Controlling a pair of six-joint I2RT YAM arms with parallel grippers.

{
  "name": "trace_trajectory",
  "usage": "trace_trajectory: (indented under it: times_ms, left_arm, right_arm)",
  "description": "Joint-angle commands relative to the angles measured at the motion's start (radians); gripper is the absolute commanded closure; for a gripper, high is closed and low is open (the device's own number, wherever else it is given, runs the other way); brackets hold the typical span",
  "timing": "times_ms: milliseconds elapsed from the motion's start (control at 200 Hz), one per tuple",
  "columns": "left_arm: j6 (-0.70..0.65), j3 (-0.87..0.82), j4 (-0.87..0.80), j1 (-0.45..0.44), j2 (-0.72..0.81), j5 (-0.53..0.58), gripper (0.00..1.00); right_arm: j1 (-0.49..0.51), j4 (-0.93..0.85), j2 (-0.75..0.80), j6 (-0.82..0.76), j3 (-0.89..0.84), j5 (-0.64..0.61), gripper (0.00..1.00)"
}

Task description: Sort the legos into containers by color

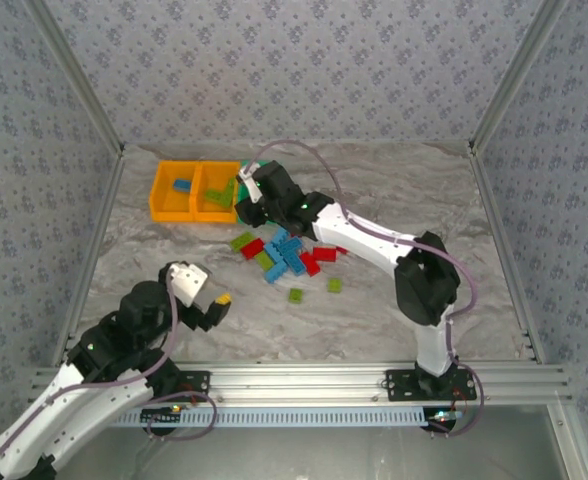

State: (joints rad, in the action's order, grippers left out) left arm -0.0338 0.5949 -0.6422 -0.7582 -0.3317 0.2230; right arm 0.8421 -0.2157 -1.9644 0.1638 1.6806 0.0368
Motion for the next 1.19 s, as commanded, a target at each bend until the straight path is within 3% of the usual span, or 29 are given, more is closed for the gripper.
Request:
trace_trajectory:
  times_ms: [0,150,270,405,515,690,775,914,1054,1099,1189]
  left_arm:
    - [0.070,0.044,-0.006,0.065,0.005,0.158,0.01]
    - [0.125,0.083,-0.022,0.210,-0.043,0.159,0.01]
    - [0.142,0.092,0.005,0.343,-0.062,0.093,0.01]
    - [0.147,0.087,0.001,0.459,-0.048,0.115,0.01]
    - [0.159,0.086,-0.010,0.479,-0.026,0.186,0.01]
    - [0.163,0.083,-0.014,0.483,-0.021,0.191,0.01]
    - [0.162,0.083,-0.014,0.482,-0.021,0.179,0.01]
    - [0.160,0.079,-0.014,0.484,-0.021,0.172,0.01]
    - [0.159,0.079,-0.016,0.483,-0.021,0.173,0.01]
    - [0.157,0.078,-0.016,0.483,-0.021,0.175,0.01]
    - [0.154,0.073,-0.013,0.484,-0.020,0.174,0.01]
  right_arm:
    - [0.008,0.056,-0.034,0.062,0.062,0.111,0.81]
    - [0.018,0.146,-0.087,0.095,0.105,0.176,0.80]
    - [0.037,0.236,-0.189,0.090,0.179,0.152,0.80]
    - [0.049,0.240,-0.368,0.086,0.397,0.151,0.80]
    - [0.049,0.218,-0.539,0.087,0.623,0.138,0.81]
    - [0.057,0.243,-0.779,0.055,0.948,0.113,0.82]
    - [0.065,0.355,-0.830,0.011,0.974,0.086,0.83]
    - [0.094,0.533,-0.889,-0.098,0.986,-0.015,0.75]
    - [0.088,0.545,-0.999,-0.084,1.135,-0.058,0.76]
    - [0.079,0.556,-1.007,-0.056,1.131,-0.066,0.65]
    - [0.060,0.535,-1.006,-0.010,1.125,-0.058,0.26]
